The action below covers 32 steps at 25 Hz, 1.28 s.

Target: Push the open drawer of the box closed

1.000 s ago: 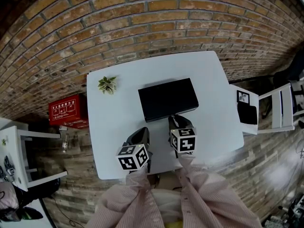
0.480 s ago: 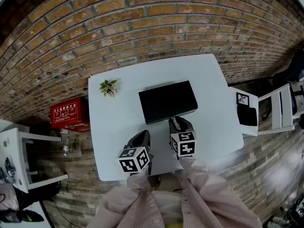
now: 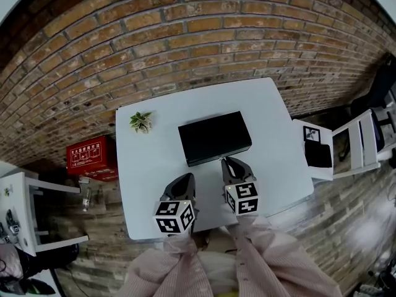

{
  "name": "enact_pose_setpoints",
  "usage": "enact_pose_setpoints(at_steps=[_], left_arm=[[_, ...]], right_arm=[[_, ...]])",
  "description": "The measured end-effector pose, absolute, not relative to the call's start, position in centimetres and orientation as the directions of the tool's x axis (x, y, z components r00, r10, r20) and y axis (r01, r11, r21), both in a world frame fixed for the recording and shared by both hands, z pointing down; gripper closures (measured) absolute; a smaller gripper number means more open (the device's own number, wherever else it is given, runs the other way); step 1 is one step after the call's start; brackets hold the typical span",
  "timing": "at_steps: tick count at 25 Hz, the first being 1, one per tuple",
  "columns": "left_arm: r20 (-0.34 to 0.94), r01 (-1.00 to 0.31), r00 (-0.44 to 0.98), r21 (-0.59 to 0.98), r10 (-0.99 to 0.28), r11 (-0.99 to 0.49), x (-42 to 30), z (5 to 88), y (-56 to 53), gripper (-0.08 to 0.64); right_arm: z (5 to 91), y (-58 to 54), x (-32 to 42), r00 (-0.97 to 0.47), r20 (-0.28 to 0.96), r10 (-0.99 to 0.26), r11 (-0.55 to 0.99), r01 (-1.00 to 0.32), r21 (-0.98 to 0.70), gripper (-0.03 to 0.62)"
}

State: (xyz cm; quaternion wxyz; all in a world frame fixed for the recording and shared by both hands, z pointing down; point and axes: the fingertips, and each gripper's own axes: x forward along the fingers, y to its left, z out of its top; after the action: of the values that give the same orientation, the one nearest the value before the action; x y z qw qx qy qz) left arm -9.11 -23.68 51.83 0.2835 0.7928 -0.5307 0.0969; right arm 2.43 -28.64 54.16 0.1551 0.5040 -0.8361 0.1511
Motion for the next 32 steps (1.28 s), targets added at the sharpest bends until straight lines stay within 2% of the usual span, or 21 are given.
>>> enact_pose_setpoints(at_steps=[5, 18, 32], left_arm=[[0.392, -0.901, 0.415, 0.3, -0.821, -0.312, -9.6, 49.1, -23.3, 0.566], [0.257, -0.92, 0.384, 0.186, -0.887, -0.345, -11.7, 42.9, -22.4, 0.566], [0.149, -0.944, 0.321, 0.123, -0.935, -0.305, -14.8, 38.2, -21.2, 0.566]], right_arm=[[51.3, -27.8, 2.9, -0.467, 0.35, -0.812, 0.469, -0.879, -0.085, 0.589], [43.8, -25.6, 3.2, -0.561, 0.179, -0.808, 0.537, -0.827, -0.167, 0.589], [37.7, -24.7, 4.1, -0.572, 0.046, -0.819, 0.56, -0.815, -0.152, 0.589]])
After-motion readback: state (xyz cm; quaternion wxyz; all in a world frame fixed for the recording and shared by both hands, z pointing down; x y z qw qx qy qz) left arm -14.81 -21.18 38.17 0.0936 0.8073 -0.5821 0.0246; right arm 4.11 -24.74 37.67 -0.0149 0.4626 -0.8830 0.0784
